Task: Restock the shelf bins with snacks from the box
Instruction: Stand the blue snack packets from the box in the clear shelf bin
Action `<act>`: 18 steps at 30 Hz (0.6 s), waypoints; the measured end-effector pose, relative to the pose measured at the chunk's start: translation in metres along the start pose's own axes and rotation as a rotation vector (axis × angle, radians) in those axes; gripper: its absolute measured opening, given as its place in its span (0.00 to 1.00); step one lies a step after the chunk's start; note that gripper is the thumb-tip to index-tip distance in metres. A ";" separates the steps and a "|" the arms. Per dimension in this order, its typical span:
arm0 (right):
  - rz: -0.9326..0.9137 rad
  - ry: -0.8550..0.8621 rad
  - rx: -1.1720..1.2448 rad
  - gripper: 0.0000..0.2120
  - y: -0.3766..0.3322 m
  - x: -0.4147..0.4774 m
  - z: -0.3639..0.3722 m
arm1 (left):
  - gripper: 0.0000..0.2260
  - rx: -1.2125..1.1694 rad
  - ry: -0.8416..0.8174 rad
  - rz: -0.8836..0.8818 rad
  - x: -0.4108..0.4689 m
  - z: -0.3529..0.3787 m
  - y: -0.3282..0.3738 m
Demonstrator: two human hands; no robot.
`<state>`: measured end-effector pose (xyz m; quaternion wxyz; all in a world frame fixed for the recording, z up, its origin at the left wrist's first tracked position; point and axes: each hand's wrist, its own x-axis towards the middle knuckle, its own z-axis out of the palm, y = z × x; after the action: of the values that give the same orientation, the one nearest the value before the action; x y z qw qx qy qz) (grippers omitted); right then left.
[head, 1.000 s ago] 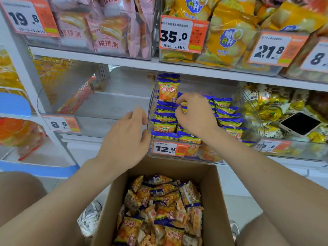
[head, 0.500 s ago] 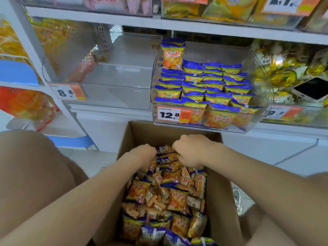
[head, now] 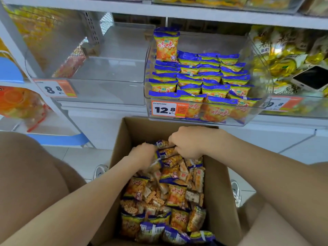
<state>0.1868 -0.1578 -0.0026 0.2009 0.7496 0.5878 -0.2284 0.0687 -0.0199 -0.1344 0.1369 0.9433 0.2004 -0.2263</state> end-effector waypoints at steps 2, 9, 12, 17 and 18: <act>-0.016 0.011 0.033 0.11 0.004 -0.007 -0.006 | 0.07 -0.361 0.051 -0.057 -0.007 -0.013 0.010; -0.159 0.059 0.199 0.42 0.022 -0.047 -0.034 | 0.10 -1.333 -0.147 -0.184 -0.067 -0.085 0.047; -0.235 0.258 0.364 0.30 0.026 -0.054 -0.040 | 0.08 -1.646 -0.164 -0.239 -0.092 -0.118 0.046; -0.111 0.528 0.816 0.22 0.041 -0.062 -0.059 | 0.19 -1.047 0.225 -0.110 -0.113 -0.155 0.037; -0.074 0.544 0.917 0.24 0.041 -0.064 -0.062 | 0.16 -1.036 0.336 -0.034 -0.115 -0.162 0.035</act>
<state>0.2201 -0.1829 0.0864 -0.3151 0.7713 0.4847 -0.2664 0.0502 -0.0312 0.0662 0.5461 0.7722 0.3202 0.0540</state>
